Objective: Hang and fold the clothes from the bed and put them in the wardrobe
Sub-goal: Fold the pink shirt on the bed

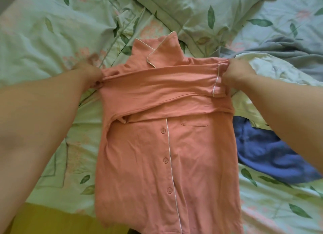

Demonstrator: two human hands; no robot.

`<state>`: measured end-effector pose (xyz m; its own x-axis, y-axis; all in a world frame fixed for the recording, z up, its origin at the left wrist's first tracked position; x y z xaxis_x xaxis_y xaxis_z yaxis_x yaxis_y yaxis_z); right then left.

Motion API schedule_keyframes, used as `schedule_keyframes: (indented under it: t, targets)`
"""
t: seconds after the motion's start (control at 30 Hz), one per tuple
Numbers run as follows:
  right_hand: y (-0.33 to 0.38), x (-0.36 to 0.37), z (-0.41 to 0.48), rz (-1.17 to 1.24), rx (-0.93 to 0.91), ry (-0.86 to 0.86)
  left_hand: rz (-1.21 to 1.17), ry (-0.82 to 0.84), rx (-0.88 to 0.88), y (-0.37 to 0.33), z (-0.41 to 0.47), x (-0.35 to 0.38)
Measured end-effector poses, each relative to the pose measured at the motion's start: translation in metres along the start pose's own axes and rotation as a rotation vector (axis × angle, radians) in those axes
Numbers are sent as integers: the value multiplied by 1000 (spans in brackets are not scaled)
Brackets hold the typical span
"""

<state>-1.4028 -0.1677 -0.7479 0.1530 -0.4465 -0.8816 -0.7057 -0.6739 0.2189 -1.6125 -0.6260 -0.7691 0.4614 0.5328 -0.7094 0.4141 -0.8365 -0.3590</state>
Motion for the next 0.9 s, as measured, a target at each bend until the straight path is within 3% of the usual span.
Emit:
schedule_keyframes:
  t: [0.07, 0.13, 0.27, 0.33, 0.43, 0.5, 0.57, 0.77, 0.9]
  targets:
    - [3, -8, 2, -6, 13, -78, 150, -5, 32, 2, 0, -1]
    - [9, -13, -1, 6, 18, -135, 129, -44, 50, 3, -3, -3]
    - [7, -1, -11, 258, 94, -76, 206, -318, 114, 7, -33, -15]
    - [-2, 6, -14, 370, 176, -55, 350, -364, 360, 3, -66, -6]
    - [-4, 11, -21, 355, 202, -51, 692, -202, 752, 10, -120, 34]
    - [-2, 9, -23, 338, 200, -61, 895, -123, 837, 30, -135, 52]
    - [0, 6, -22, 336, 197, -56, 944, -111, 823, 48, -137, 58]
    - [6, 6, -26, 291, 109, -49, 553, -273, 526, 92, -121, 41]
    - [7, 24, -36, 269, 85, 5, 415, -271, 246, 129, -109, 32]
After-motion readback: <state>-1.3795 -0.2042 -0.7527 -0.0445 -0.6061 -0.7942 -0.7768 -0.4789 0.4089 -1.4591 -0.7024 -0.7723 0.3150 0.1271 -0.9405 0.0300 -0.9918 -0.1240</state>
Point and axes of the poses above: each hand's wrist, its own z-axis towards the middle knuckle, its own x-axis out of the palm, y = z × x, the point moved 8 cm from there along z, towards the middle knuckle, and after that the axes turned 5 degrees about z, right-handed, at the moved point
